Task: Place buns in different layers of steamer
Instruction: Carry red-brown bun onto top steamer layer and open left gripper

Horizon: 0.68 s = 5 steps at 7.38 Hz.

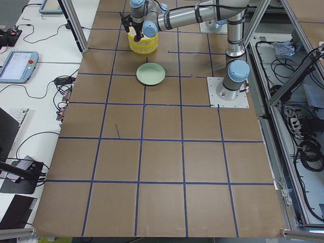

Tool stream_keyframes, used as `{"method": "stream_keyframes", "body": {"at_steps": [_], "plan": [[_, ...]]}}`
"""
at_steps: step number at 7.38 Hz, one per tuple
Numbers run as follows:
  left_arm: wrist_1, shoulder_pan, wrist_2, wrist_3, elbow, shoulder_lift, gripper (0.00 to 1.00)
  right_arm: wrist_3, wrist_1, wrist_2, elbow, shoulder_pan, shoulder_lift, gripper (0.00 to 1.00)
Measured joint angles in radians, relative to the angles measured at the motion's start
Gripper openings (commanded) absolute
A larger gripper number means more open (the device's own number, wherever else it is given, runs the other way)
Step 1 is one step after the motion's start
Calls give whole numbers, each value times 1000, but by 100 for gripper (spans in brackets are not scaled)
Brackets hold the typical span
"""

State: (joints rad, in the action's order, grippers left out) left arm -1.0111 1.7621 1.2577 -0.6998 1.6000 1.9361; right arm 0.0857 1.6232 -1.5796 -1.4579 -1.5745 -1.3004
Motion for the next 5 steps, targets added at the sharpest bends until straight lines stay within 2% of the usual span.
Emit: {"method": "stream_keyframes", "body": {"at_steps": [1,3,5], "plan": [[45,34,-11,-94,-2,17,99,-30,-68,-1,38,9,-37,100],[114,71,-19,-239,-3,34,100,-70,-159,4,67,6,-122,100],[153,76,-17,-200,-5,25,100,-78,-184,10,70,2,-136,100]]}}
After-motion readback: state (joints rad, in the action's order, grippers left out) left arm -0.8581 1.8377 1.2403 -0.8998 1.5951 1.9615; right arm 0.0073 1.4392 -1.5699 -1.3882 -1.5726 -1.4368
